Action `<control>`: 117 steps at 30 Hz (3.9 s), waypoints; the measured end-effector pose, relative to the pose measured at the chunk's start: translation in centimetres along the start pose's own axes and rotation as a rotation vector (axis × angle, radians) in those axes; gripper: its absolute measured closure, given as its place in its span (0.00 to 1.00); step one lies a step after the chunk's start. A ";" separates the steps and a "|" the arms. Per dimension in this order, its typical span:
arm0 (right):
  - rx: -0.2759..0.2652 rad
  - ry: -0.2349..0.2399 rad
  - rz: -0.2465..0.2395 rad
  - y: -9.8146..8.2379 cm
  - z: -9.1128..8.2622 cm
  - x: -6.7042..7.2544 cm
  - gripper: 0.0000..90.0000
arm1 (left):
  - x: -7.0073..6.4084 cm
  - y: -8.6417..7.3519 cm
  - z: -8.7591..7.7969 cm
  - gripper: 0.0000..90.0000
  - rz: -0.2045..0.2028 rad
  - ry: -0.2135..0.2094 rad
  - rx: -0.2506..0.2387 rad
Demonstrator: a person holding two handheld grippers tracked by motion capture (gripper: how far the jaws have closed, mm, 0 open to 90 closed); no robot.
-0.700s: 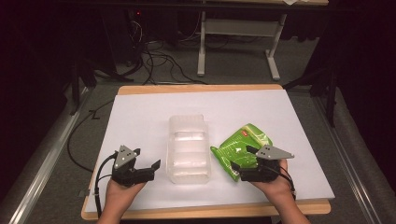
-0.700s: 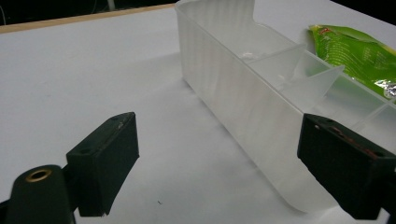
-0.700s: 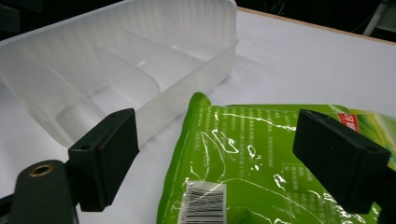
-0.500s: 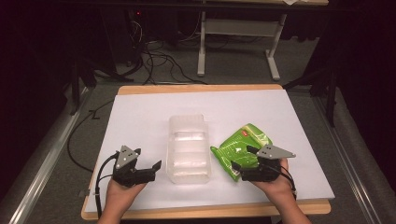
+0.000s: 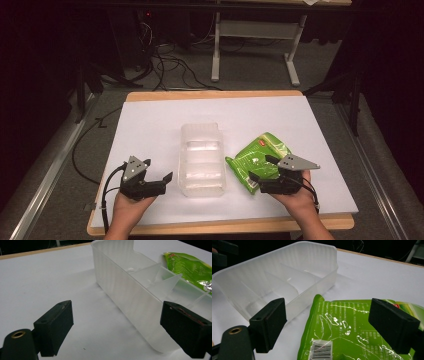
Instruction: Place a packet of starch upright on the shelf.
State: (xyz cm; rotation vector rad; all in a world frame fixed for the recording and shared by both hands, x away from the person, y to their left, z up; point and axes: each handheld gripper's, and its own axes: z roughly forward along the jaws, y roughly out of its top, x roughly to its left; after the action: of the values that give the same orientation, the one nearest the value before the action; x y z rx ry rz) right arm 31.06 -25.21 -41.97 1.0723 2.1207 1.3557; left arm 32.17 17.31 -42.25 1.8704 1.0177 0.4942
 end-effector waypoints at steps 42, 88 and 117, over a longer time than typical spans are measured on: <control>0.181 -0.179 0.367 -3.8 1.7 -12.2 0.15 | 0.7 -0.9 1.4 0.17 0.000 -0.024 0.065; 0.109 0.048 0.581 -5.7 0.7 -13.5 0.77 | 0.2 -1.0 1.8 0.17 0.030 -0.044 0.088; -0.208 -0.074 0.195 2.6 -3.5 -5.4 1.00 | 0.2 -0.8 1.3 0.17 0.040 -0.040 0.055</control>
State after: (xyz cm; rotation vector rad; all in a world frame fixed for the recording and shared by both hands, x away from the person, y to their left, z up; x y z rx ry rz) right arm 33.04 -30.84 -38.39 1.2462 1.8143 1.5605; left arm 32.80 16.92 -43.61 1.9452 0.9780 0.4548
